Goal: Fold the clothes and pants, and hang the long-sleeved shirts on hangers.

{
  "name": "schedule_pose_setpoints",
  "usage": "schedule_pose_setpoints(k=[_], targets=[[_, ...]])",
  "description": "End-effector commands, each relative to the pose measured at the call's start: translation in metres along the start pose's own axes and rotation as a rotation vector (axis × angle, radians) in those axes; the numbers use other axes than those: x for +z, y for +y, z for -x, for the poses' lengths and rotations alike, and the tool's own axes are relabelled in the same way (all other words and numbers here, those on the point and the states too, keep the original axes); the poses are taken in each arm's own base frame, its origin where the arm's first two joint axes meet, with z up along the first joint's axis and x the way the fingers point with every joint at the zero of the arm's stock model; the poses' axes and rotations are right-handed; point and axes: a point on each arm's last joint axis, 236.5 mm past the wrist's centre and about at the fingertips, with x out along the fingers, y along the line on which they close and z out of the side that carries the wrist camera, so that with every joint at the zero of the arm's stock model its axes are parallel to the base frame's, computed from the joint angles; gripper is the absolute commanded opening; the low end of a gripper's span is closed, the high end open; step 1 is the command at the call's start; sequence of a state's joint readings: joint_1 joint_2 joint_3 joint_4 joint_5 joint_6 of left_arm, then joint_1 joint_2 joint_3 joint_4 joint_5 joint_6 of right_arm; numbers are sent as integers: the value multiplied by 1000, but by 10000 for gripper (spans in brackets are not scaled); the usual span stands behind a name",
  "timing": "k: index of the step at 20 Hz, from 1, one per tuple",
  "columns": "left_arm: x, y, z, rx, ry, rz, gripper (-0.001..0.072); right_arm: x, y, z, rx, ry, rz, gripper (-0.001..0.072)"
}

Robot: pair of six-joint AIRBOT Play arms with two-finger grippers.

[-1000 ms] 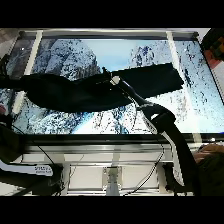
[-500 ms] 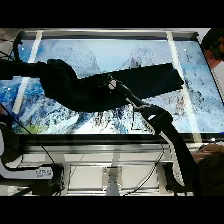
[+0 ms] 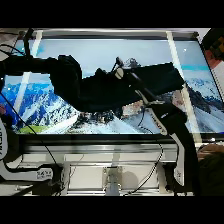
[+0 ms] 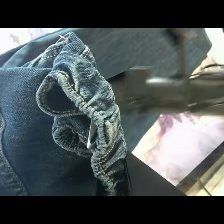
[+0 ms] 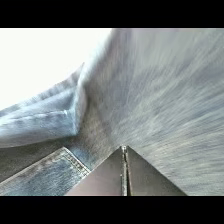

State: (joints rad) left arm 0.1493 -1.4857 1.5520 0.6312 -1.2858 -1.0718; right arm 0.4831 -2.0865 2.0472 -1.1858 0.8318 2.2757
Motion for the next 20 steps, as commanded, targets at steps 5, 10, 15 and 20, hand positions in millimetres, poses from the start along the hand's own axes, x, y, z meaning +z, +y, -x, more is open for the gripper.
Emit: schedule_pose_setpoints(k=[5,10,15,20], targets=[[10,-60,-74,-41,-44,17,29,84,-34,173,-201,-96,331,20],[-12,-103,-176,-89,-51,109,29,88,-32,240,-221,-109,431,20],[-12,-127,-261,-86,-254,250,188,79,-38,248,-245,-70,462,86],[-18,-127,-277,-57,-289,253,579,79,-44,250,-266,-52,505,320]])
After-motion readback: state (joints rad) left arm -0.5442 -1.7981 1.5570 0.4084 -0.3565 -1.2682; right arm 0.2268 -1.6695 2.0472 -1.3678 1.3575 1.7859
